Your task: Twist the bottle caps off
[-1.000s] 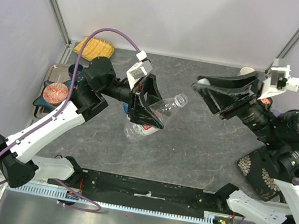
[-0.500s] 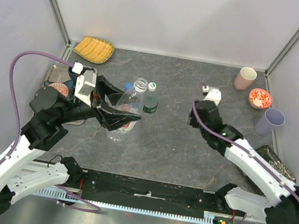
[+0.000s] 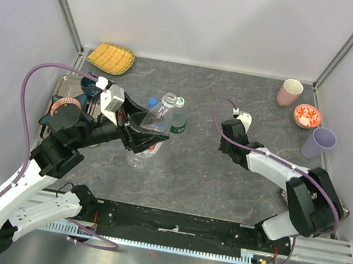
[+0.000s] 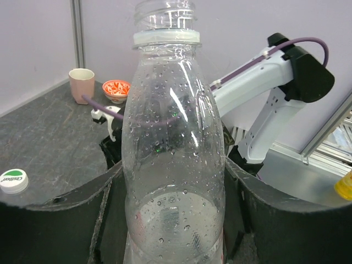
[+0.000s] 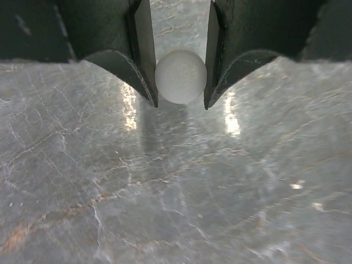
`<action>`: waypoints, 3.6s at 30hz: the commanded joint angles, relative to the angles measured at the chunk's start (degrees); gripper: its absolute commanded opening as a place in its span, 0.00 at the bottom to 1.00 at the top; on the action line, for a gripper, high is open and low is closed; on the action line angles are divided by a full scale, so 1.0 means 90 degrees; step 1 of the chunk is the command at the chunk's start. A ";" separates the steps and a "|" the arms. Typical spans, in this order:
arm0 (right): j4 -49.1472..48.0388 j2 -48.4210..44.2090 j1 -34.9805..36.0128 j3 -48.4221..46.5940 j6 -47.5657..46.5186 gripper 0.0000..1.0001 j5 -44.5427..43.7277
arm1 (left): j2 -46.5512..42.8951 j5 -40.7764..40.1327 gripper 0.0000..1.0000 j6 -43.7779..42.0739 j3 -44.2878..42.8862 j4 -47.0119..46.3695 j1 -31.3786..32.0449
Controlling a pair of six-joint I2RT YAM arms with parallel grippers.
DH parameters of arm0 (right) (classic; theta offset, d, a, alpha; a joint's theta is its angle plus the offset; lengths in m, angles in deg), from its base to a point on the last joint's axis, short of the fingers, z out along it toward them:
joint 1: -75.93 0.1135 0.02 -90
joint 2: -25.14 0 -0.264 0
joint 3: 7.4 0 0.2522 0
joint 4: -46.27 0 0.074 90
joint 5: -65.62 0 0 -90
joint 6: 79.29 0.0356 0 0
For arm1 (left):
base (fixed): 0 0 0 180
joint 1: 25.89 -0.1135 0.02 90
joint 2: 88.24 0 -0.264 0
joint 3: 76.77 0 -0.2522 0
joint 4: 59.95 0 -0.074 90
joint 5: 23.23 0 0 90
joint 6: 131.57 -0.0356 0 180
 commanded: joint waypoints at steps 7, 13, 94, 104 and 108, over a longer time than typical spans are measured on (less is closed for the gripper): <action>-0.0317 0.1004 -0.0297 -0.0581 0.0290 0.00 -0.0259 | -0.0099 -0.0241 0.38 -0.0294 0.0011 -0.0057 -0.0022; 0.0259 0.1688 -0.0365 -0.1167 0.0339 0.00 -0.0162 | -0.0021 -0.0261 0.38 -0.0265 0.0050 -0.0096 -0.0022; 0.0757 -0.2921 0.0181 -0.3336 -0.0003 0.16 0.5591 | 0.2441 0.0464 0.67 -0.1007 -0.1531 0.0255 0.0554; 0.1070 -0.2823 0.0181 -0.4076 -0.0081 0.00 0.4139 | 0.1962 -0.1352 0.99 -0.1222 -0.1980 0.1290 0.0554; 0.1430 -0.2483 0.0181 -0.4682 -0.0285 0.00 0.2566 | 0.1397 -0.2388 0.99 -0.1222 -0.1952 0.1642 0.0554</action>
